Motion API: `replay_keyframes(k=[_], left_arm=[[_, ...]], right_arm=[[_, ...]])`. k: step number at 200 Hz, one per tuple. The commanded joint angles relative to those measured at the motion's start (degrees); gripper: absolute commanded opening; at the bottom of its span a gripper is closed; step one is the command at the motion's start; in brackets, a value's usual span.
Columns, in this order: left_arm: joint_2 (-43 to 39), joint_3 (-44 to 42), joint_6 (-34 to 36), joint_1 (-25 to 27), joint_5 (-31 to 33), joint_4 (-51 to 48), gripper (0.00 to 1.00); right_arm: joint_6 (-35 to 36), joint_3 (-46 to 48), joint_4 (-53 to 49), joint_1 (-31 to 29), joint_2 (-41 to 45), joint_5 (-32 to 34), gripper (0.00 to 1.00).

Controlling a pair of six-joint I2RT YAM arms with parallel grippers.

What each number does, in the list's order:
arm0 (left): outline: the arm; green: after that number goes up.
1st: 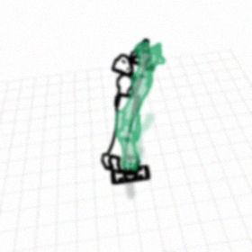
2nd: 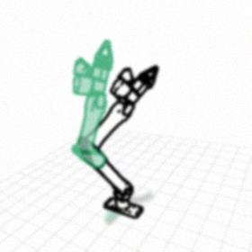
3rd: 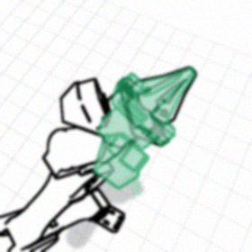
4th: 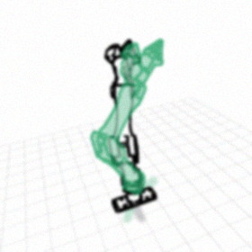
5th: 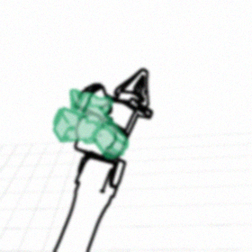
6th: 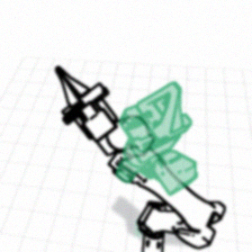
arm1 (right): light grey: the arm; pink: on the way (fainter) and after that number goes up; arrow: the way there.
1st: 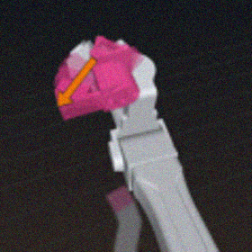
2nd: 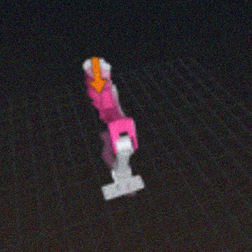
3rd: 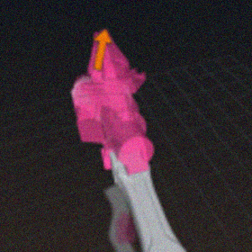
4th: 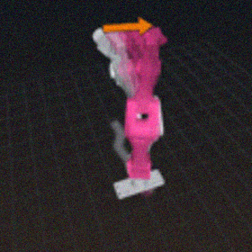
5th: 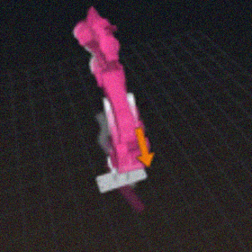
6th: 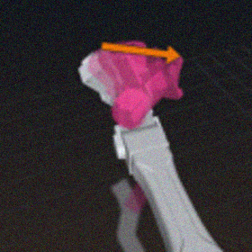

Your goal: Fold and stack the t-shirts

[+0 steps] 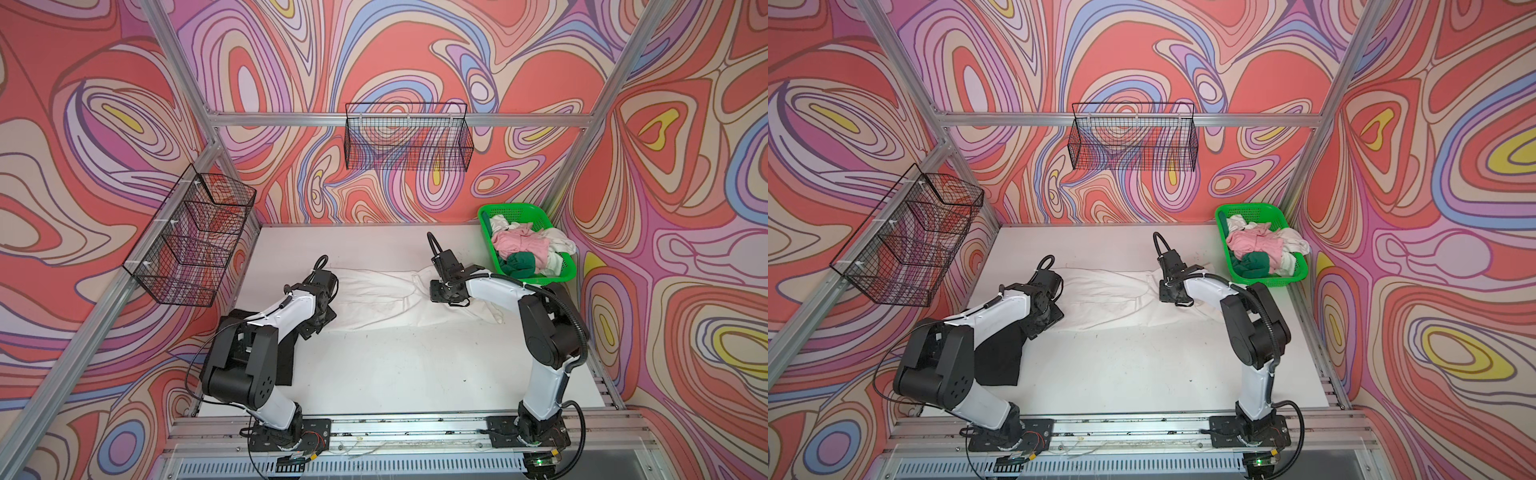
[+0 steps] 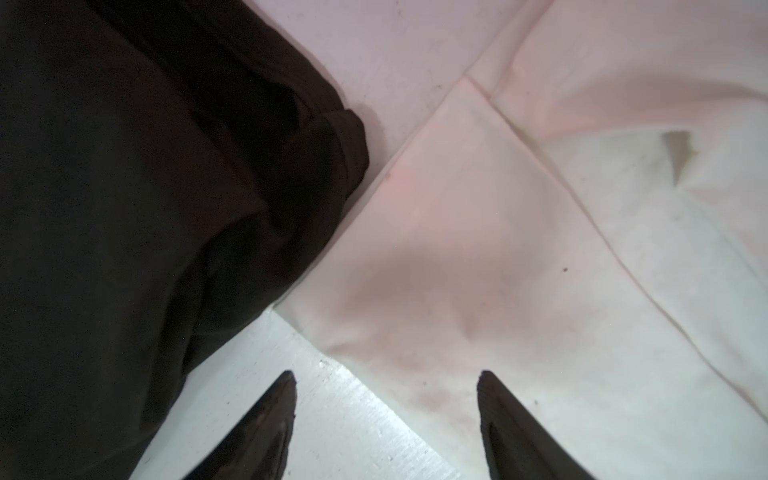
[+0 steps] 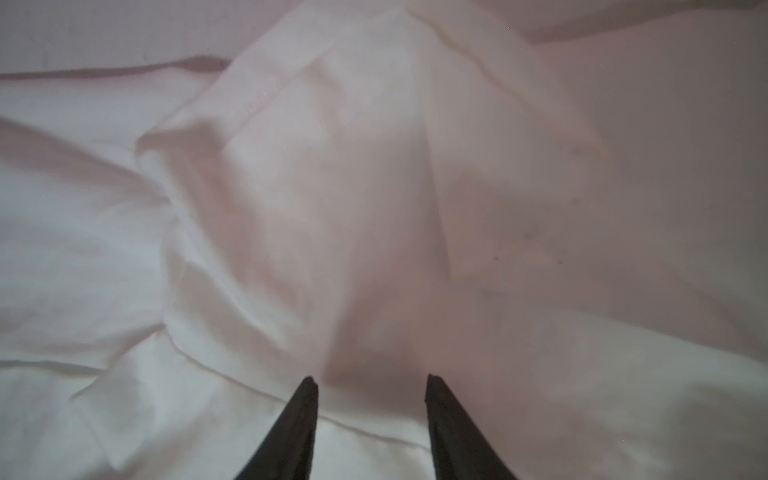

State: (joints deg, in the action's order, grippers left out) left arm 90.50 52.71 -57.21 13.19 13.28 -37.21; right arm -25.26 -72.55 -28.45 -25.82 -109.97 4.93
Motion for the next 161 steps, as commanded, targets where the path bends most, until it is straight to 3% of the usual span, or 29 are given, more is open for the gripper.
replay_keyframes(k=[1, 25, 94, 125, 139, 161], left_arm=[[0.6, -0.4, -0.4, 0.3, 1.0, -0.6, 0.71], [0.8, -0.5, -0.4, 0.3, 1.1, -0.5, 0.71], [1.0, -0.5, -0.3, 0.3, 1.2, -0.9, 0.71], [0.3, -0.7, -0.2, 0.3, 1.5, -1.3, 0.71], [0.2, -0.7, -0.2, 0.3, 1.6, -1.3, 0.71], [0.1, -0.8, -0.2, 0.3, 1.5, -1.3, 0.71]], right_arm=[[-1.9, -3.9, 1.2, 0.4, -2.2, 4.7, 0.44], [-1.0, -7.3, -1.4, 2.0, -5.3, 9.8, 0.43], [2.8, -13.4, -4.7, 7.2, -10.2, 12.3, 0.4], [3.8, -17.3, -7.4, 7.9, -10.1, 17.1, 0.38], [3.3, -18.3, -8.8, 7.9, -9.4, 22.3, 0.36], [2.6, -18.9, -11.3, 7.9, -8.7, 26.7, 0.39]])
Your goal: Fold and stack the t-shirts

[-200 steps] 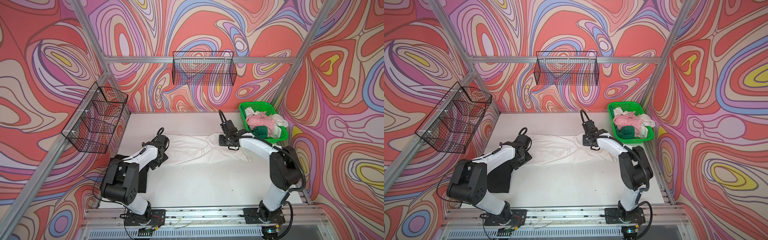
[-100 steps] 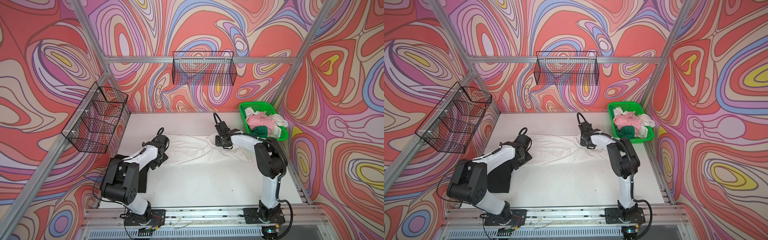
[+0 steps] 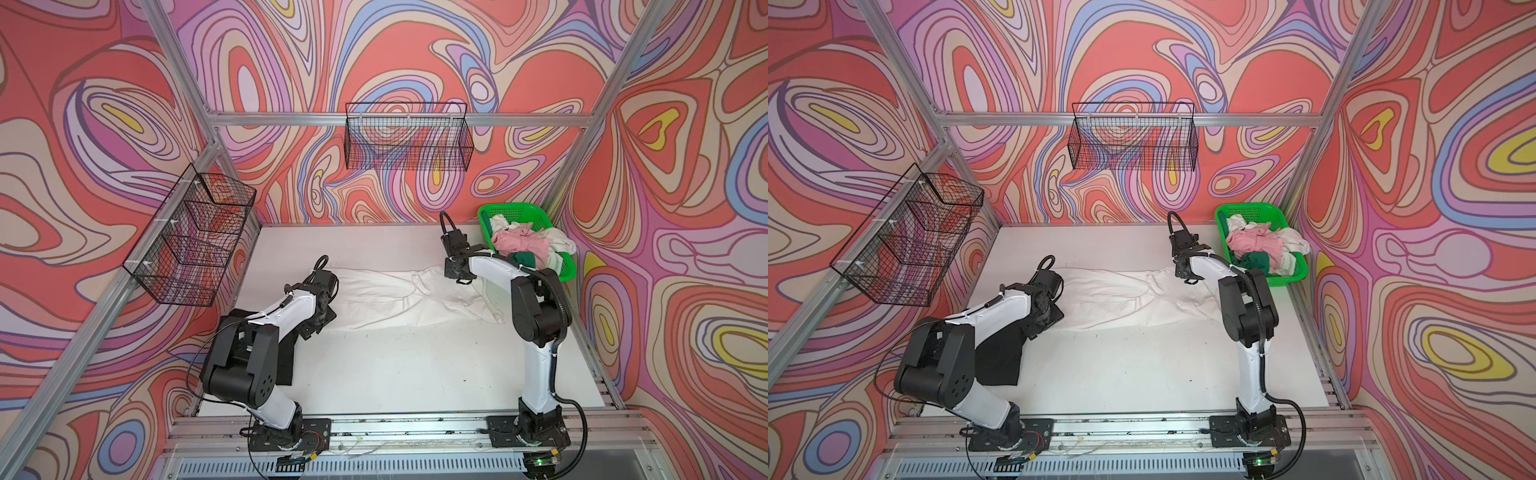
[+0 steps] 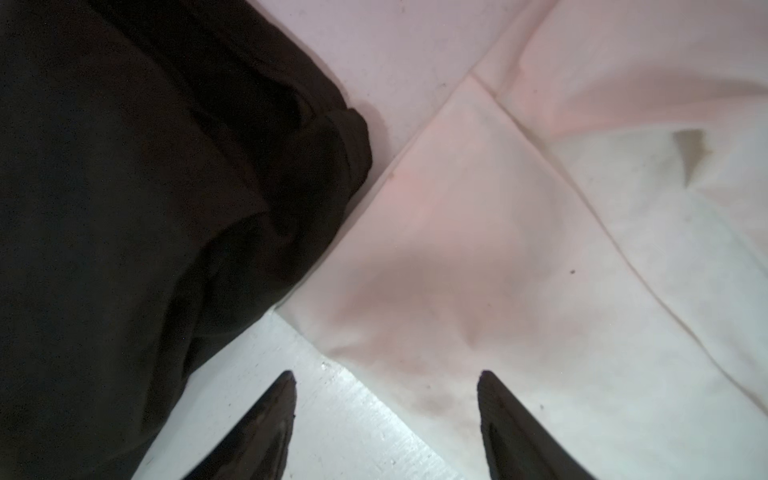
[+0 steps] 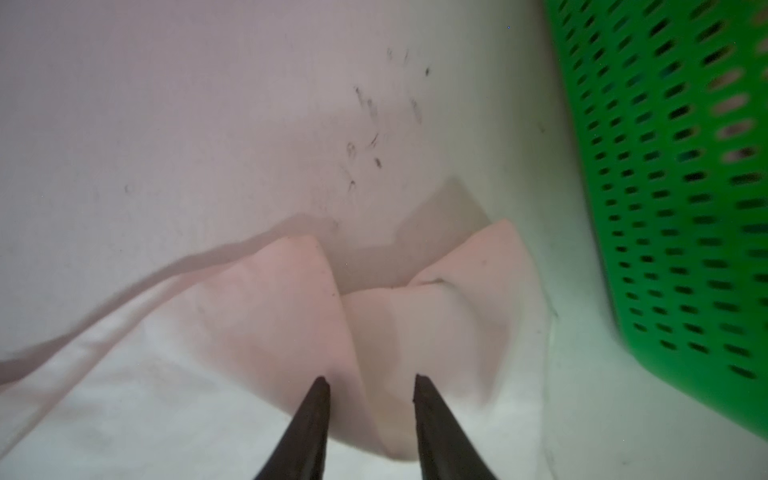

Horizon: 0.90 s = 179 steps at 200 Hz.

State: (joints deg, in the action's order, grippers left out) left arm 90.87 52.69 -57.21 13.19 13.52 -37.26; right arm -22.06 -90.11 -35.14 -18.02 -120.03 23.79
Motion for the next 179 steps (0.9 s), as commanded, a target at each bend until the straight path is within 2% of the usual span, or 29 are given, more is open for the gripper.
replay_keyframes(k=[1, 12, 23, 41, 57, 97, 130, 153, 179], left_arm=[[-0.3, -0.7, -0.2, 0.3, 1.2, -1.2, 0.71], [-0.5, -0.9, -0.3, 0.3, 1.1, -1.1, 0.71], [-0.6, -1.0, -0.3, 0.3, 1.0, -0.9, 0.71], [-0.8, -1.0, -0.3, 0.3, 0.8, -1.0, 0.72], [-0.9, -1.2, -0.3, 0.3, 0.4, -0.5, 0.72], [-0.5, -1.2, -0.4, 0.3, -0.2, -0.3, 0.72], [-0.1, -1.5, -0.4, 0.3, 0.1, -0.1, 0.72], [0.4, -1.8, -0.4, 0.4, 0.1, 0.1, 0.72], [1.2, -2.7, -0.6, 0.4, 0.0, 0.7, 0.72]], right_arm=[[-0.6, -1.4, -4.8, 0.1, 1.4, 7.8, 0.39], [-0.9, -0.8, -5.2, 0.1, 2.5, 5.1, 0.4], [-2.0, 1.9, -3.9, 0.0, 5.8, -0.6, 0.4], [-4.9, 11.6, 3.4, -0.2, 15.3, -13.0, 0.41], [-7.9, 19.5, 7.1, -0.3, 22.1, -18.3, 0.42], [-15.1, 35.1, 10.2, -0.2, 28.5, -20.3, 0.42], [-18.2, 43.9, 12.7, 2.8, 31.0, -18.3, 0.43], [-17.1, 46.6, 14.4, 7.1, 31.4, -17.9, 0.42], [-13.7, 44.5, 13.0, 10.2, 28.5, -17.6, 0.43]])
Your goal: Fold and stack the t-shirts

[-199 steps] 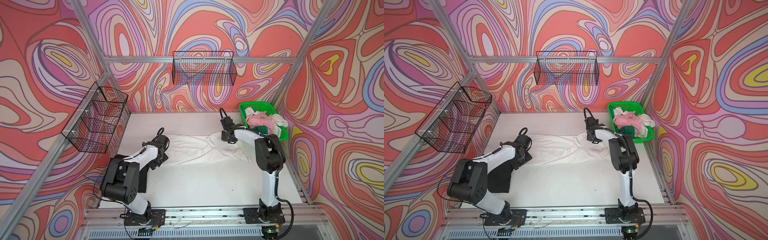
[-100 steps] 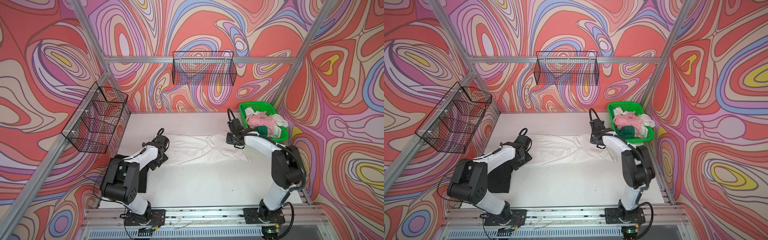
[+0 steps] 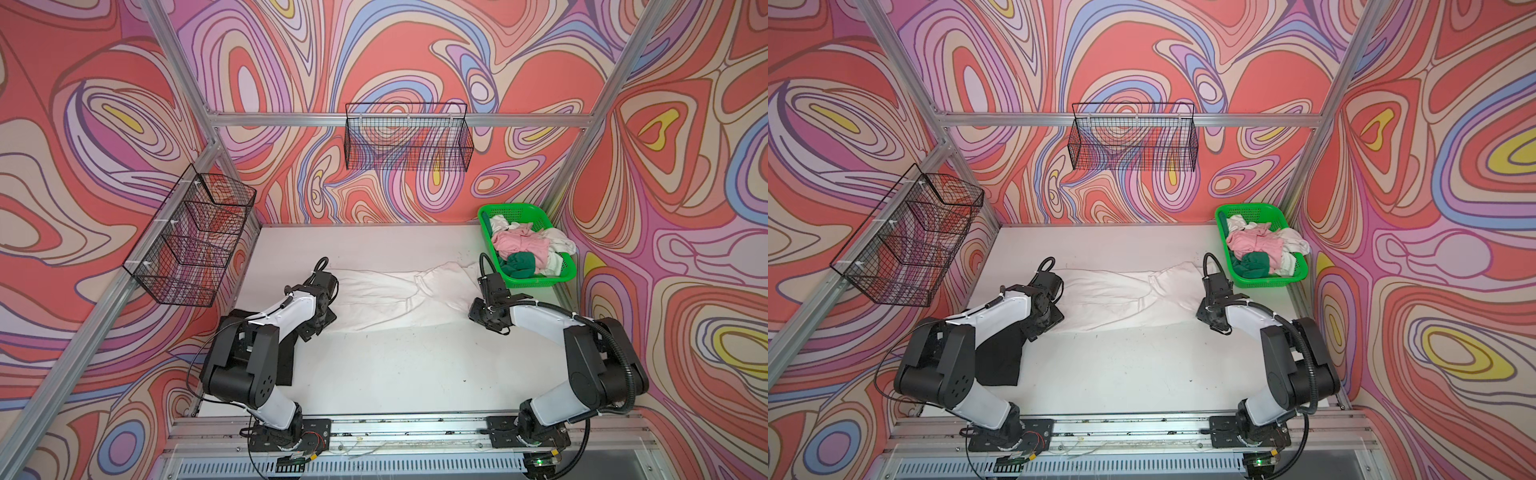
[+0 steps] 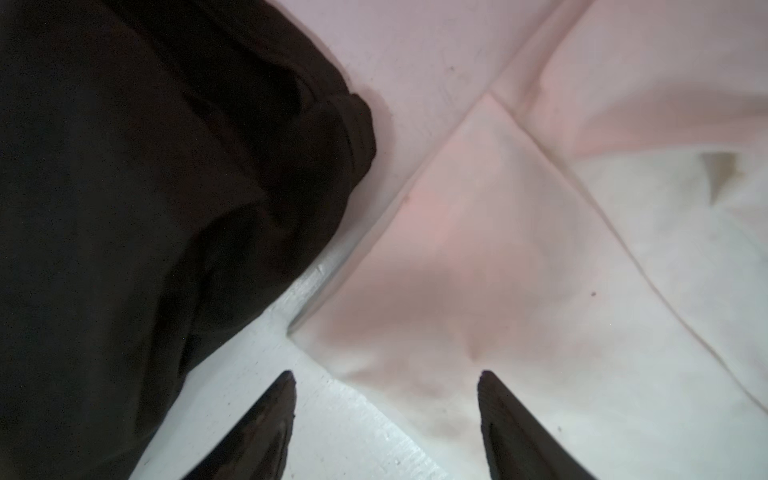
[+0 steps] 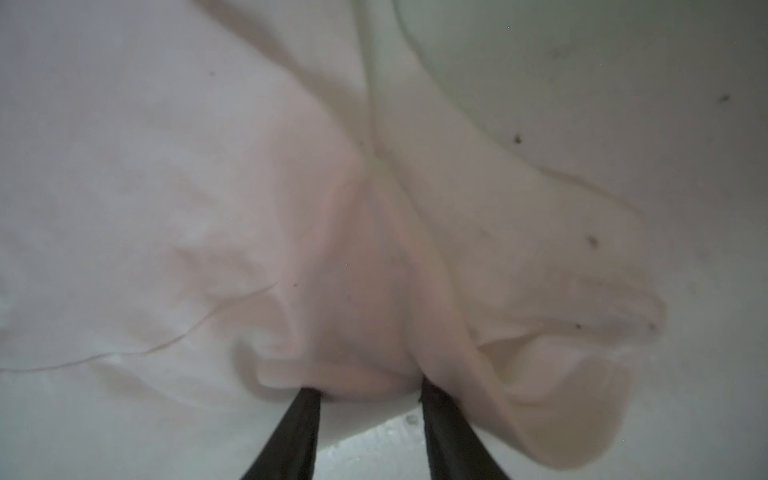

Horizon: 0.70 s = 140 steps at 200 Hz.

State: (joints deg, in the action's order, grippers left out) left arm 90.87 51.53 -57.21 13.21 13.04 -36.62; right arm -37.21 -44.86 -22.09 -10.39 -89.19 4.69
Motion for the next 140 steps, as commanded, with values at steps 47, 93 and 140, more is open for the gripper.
replay_keyframes(k=[47, 93, 140], left_arm=[[1.3, -1.4, -0.5, 0.5, -0.9, 0.3, 0.72], [0.9, -1.8, -1.0, 2.0, -3.0, -0.3, 0.72], [0.9, -2.2, -1.2, 2.0, -2.8, -0.3, 0.72]], right_arm=[[5.9, -4.9, -1.9, 2.7, -3.2, -2.9, 0.5], [5.7, -12.3, -6.1, 1.3, 1.2, -3.6, 0.57], [5.0, -22.5, -7.1, -3.3, -10.1, -3.9, 0.59]])
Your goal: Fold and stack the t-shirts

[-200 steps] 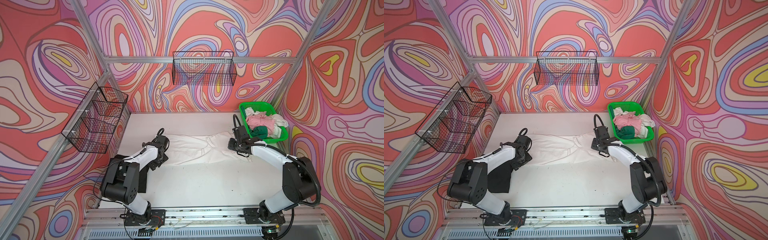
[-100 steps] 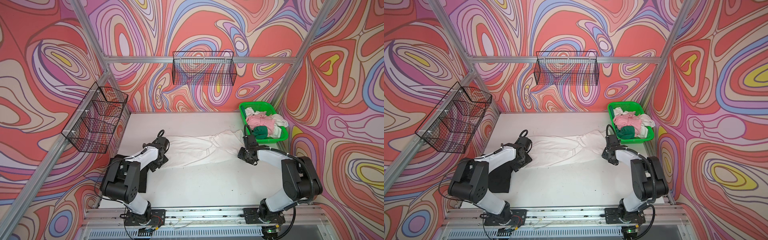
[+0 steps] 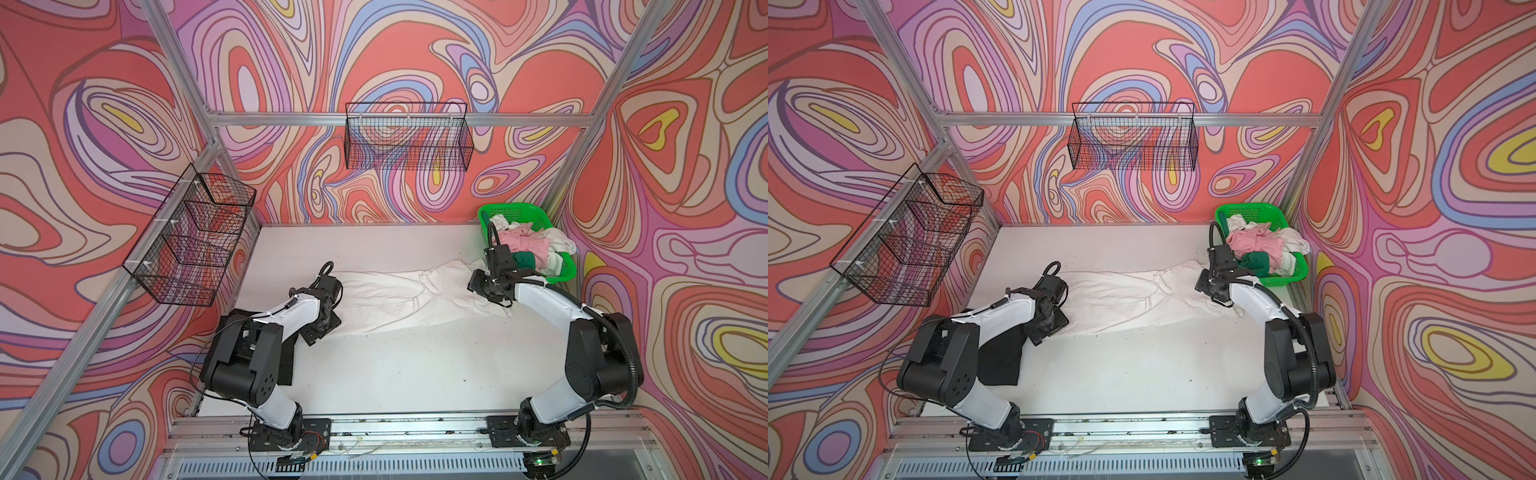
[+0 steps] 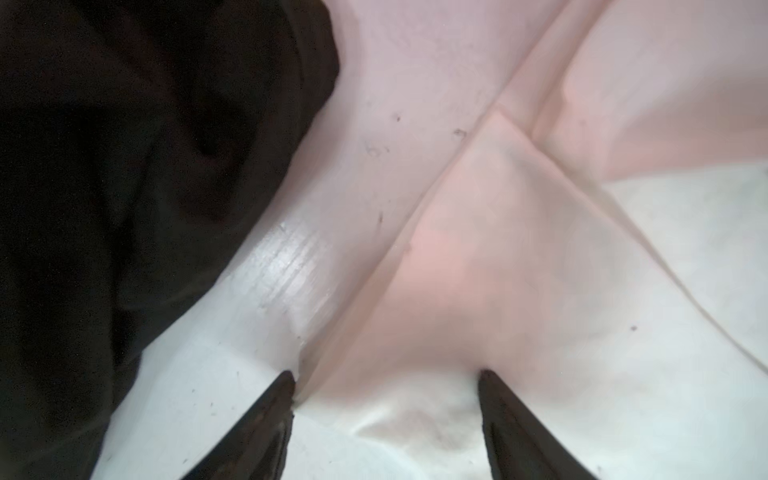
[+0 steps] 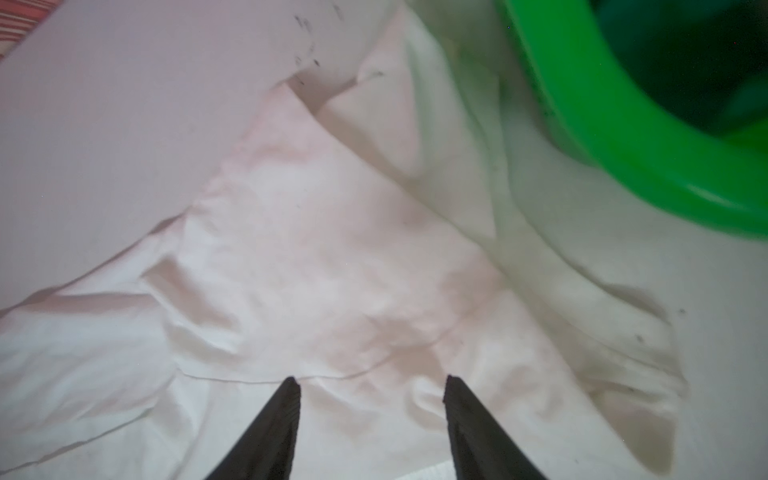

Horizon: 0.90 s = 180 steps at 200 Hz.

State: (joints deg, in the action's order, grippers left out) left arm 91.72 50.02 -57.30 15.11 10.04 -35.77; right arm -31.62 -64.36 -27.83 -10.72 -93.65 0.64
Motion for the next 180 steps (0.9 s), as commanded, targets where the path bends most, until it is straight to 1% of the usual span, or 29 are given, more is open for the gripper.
replay_keyframes(k=[1, 9, 28, 59, 78, 91, 118, 153, 169, 180], left_arm=[[0.0, -0.7, -1.1, 0.2, 0.3, -1.2, 0.72], [0.1, -0.4, -1.3, 0.2, 0.2, -1.4, 0.72], [0.0, -0.8, -1.4, 0.3, -0.7, -1.3, 0.72], [-1.9, -2.7, -1.8, 0.7, -3.0, -1.7, 0.72], [-3.9, -4.4, -2.4, 1.3, -4.3, -1.9, 0.72], [-5.1, -5.5, -2.9, 1.9, -5.1, -2.3, 0.72], [-8.4, -8.9, -4.3, 3.7, -6.7, -3.1, 0.72], [-14.5, -12.9, -8.4, 9.2, -6.7, -6.3, 0.71], [-17.9, -14.9, -11.6, 12.8, -8.0, -7.4, 0.71], [-20.2, -16.1, -15.0, 16.5, -8.6, -8.2, 0.71]], right_arm=[[-0.7, -3.1, -1.2, -3.0, -5.8, 0.1, 0.59], [-1.1, -3.8, -0.1, -3.5, -6.9, -0.1, 0.59], [-1.4, -7.4, 0.0, -4.2, -14.7, -2.1, 0.59], [-0.9, -12.7, -0.2, -6.4, -22.5, -0.3, 0.59], [-0.7, -15.7, -0.1, -6.9, -27.2, -1.6, 0.59], [0.5, -19.2, -1.0, -7.9, -31.0, -2.3, 0.59], [4.1, -28.8, -6.3, -11.1, -38.5, 1.0, 0.59], [7.2, -37.2, -7.8, -13.1, -44.6, -2.0, 0.59], [9.4, -42.9, -10.5, -14.2, -47.3, -1.2, 0.59], [10.5, -46.8, -12.5, -14.9, -49.3, -0.3, 0.59]])
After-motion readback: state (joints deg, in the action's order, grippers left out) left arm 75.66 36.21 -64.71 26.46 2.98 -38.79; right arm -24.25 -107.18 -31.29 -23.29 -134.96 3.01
